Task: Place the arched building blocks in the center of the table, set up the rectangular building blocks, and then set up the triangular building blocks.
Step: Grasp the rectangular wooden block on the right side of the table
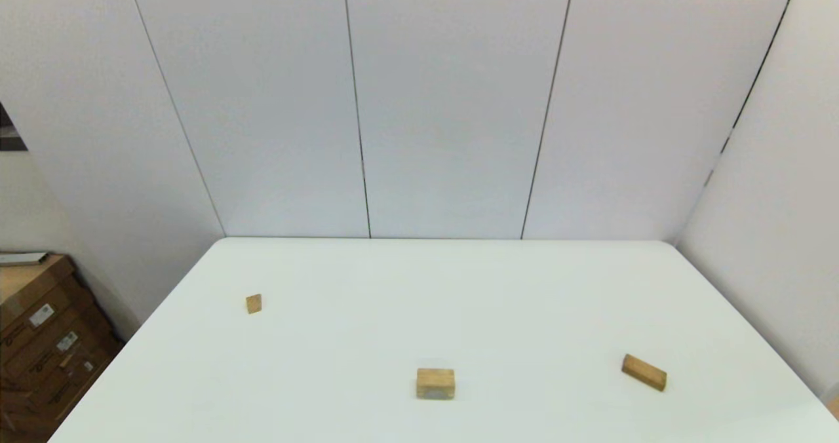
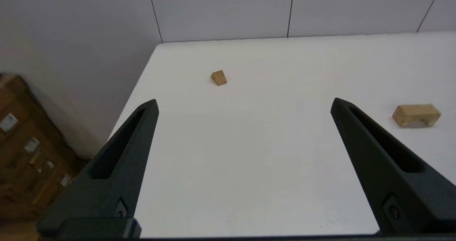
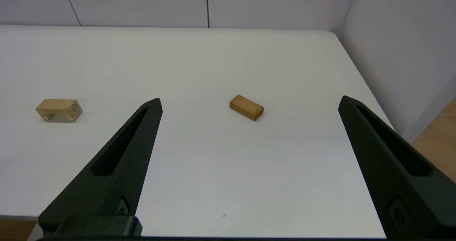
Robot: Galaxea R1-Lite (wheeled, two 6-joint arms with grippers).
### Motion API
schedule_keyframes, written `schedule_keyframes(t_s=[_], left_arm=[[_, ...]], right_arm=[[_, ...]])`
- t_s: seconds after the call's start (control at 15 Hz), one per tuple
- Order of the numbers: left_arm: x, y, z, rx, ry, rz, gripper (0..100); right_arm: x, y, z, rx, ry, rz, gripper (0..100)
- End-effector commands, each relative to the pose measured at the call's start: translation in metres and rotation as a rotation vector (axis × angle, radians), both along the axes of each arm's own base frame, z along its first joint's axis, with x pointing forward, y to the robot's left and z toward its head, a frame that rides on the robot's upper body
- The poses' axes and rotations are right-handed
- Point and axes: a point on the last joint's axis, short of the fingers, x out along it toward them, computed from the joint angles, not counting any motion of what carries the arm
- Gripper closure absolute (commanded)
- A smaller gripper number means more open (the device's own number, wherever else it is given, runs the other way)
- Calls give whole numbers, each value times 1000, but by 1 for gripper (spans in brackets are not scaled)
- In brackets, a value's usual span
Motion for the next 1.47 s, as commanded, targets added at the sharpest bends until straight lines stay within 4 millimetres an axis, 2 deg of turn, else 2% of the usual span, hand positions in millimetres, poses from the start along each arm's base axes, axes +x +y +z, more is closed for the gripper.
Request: schedule_keyframes(t_s=[0.07,0.13,0.2,0.27,0.4,0.53,0.73,0.87,1.13,1.47], left_arm=[[0,0,1,-10,-7,6,0],[0,0,1,-10,-7,6,0],[0,0,1,-8,-7,6,0],[0,0,1,-8,-7,6,0],[0,0,1,-8,-7,6,0],[0,0,1,-8,-7,6,0],[0,0,1,-8,-7,6,0],[0,0,1,-8,-7,6,0],[0,0,1,-8,-7,6,0],[0,0,1,-8,-7,6,0]], right_arm=[[-1,0,24,-15,1,0,0],[8,0,47,-11,81,-3,0],[35,-1,67,-1,254,-23,0],[57,-1,74,0,365,-32,0],[107,-2,73,-20,605,-21,0],[156,-2,65,-49,759,-5,0],[223,-7,54,-150,823,38,0],[252,-10,46,-193,874,65,0],[294,-21,30,-206,924,165,0],[297,-42,16,-334,971,354,0]])
